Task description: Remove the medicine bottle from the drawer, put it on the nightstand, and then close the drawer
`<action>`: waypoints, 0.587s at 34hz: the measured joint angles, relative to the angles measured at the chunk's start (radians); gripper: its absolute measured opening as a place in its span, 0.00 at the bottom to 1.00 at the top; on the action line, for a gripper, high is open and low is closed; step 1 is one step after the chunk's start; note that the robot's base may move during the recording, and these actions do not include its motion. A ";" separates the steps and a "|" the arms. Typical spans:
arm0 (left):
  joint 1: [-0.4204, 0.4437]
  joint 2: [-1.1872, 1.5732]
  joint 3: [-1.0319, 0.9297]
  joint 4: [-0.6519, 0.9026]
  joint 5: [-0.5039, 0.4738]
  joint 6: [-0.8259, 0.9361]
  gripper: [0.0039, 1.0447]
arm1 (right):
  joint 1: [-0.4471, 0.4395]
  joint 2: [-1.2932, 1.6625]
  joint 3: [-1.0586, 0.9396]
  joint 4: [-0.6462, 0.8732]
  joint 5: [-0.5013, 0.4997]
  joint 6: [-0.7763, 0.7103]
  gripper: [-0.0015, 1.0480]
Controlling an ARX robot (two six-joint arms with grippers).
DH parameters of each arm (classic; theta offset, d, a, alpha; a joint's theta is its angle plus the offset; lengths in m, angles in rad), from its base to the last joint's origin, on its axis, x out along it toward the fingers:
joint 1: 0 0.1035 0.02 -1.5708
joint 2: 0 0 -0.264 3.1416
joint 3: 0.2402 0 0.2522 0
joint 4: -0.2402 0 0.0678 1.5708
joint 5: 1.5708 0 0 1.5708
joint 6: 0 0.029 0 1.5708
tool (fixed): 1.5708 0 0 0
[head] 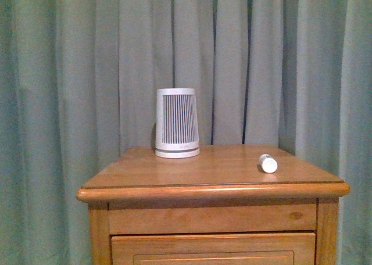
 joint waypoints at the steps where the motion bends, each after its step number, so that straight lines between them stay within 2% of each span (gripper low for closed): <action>1: 0.000 0.000 0.000 0.000 0.000 0.000 0.94 | 0.000 0.000 0.000 0.000 0.000 0.001 0.95; 20: 0.000 0.000 0.000 0.000 0.000 0.000 0.94 | 0.000 0.000 0.000 0.000 0.000 0.001 0.93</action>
